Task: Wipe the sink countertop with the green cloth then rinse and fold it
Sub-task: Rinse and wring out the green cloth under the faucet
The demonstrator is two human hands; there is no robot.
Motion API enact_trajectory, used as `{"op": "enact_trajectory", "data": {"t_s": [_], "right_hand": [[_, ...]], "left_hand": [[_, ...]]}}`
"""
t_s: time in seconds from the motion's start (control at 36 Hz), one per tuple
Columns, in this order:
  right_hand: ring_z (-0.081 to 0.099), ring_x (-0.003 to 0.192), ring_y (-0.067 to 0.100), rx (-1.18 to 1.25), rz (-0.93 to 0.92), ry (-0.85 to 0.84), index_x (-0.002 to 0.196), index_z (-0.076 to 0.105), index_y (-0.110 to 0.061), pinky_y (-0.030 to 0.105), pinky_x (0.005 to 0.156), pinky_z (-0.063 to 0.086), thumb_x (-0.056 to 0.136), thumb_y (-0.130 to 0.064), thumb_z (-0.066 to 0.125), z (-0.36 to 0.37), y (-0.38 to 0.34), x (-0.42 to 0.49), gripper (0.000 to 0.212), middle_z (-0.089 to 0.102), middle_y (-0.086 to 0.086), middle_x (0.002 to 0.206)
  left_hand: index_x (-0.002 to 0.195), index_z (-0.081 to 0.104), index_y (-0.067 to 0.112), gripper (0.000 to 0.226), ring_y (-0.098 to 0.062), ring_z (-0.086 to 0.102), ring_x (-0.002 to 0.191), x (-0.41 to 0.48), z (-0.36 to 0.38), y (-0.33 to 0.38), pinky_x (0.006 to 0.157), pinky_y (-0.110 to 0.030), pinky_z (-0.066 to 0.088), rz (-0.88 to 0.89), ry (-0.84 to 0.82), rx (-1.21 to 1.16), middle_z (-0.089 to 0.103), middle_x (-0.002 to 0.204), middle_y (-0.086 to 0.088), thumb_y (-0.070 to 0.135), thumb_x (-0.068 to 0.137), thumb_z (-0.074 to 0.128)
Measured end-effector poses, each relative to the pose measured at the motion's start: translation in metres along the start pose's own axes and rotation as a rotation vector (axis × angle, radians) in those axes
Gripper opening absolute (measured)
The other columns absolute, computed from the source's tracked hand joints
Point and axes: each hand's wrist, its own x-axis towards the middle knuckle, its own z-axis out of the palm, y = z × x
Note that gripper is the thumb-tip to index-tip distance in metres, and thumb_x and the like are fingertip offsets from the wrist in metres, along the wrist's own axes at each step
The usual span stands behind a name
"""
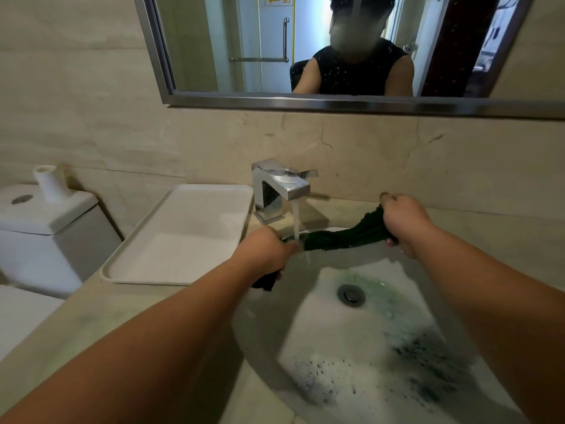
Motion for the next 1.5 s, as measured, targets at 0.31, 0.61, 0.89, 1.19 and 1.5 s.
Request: {"op": "enact_trajectory", "data": {"t_s": [0.31, 0.61, 0.89, 1.19, 1.5], "right_hand": [[0.061, 0.064, 0.027, 0.3, 0.132, -0.117, 0.101, 0.063, -0.012, 0.024, 0.038, 0.045, 0.1, -0.033, 0.063, 0.003, 0.013, -0.007, 0.021, 0.066, 0.016, 0.091], [0.071, 0.074, 0.027, 0.366, 0.234, -0.526, 0.11, 0.071, -0.015, 0.03, 0.047, 0.052, 0.102, -0.026, 0.052, 0.079, 0.011, -0.049, 0.023, 0.076, 0.012, 0.09], [0.07, 0.055, 0.031, 0.672, 0.256, -0.699, 0.049, 0.059, -0.021, 0.041, 0.064, 0.06, 0.09, -0.046, 0.056, 0.132, -0.011, -0.07, 0.048, 0.066, 0.009, 0.062], [0.074, 0.078, 0.036, 0.509, 0.06, -0.907, 0.096, 0.08, -0.011, 0.035, 0.05, 0.058, 0.09, -0.022, 0.073, 0.117, -0.024, -0.061, 0.014, 0.075, 0.025, 0.103], [0.076, 0.081, 0.024, 0.375, -0.076, -0.497, 0.099, 0.078, -0.017, 0.032, 0.057, 0.06, 0.092, -0.027, 0.072, 0.056, -0.028, -0.03, 0.013, 0.079, 0.01, 0.09]], "left_hand": [[0.111, 0.068, 0.005, 0.037, -0.024, 0.066, 0.05, 0.011, 0.001, 0.001, 0.063, -0.04, 0.061, -0.218, -0.235, -0.651, 0.066, 0.065, -0.011, 0.023, 0.081, 0.077], [0.129, 0.064, 0.021, 0.025, -0.017, 0.066, 0.067, -0.007, -0.017, 0.02, 0.045, -0.025, 0.046, 0.083, -0.422, -0.907, 0.074, 0.095, -0.005, 0.032, 0.107, 0.059], [0.113, 0.063, 0.013, 0.029, -0.01, 0.046, 0.052, -0.016, -0.03, 0.008, 0.038, -0.019, 0.033, 0.069, -0.51, -0.956, 0.058, 0.078, -0.003, 0.041, 0.104, 0.061], [0.095, 0.079, 0.016, 0.007, -0.011, 0.048, 0.054, -0.02, -0.059, 0.01, 0.047, -0.024, 0.038, 0.254, -0.764, -0.326, 0.062, 0.072, -0.004, 0.02, 0.094, 0.074], [0.092, 0.076, 0.031, 0.013, -0.018, 0.063, 0.067, 0.003, -0.049, 0.01, 0.053, -0.027, 0.049, 0.307, -0.308, 0.234, 0.073, 0.085, 0.001, 0.031, 0.085, 0.087]]}}
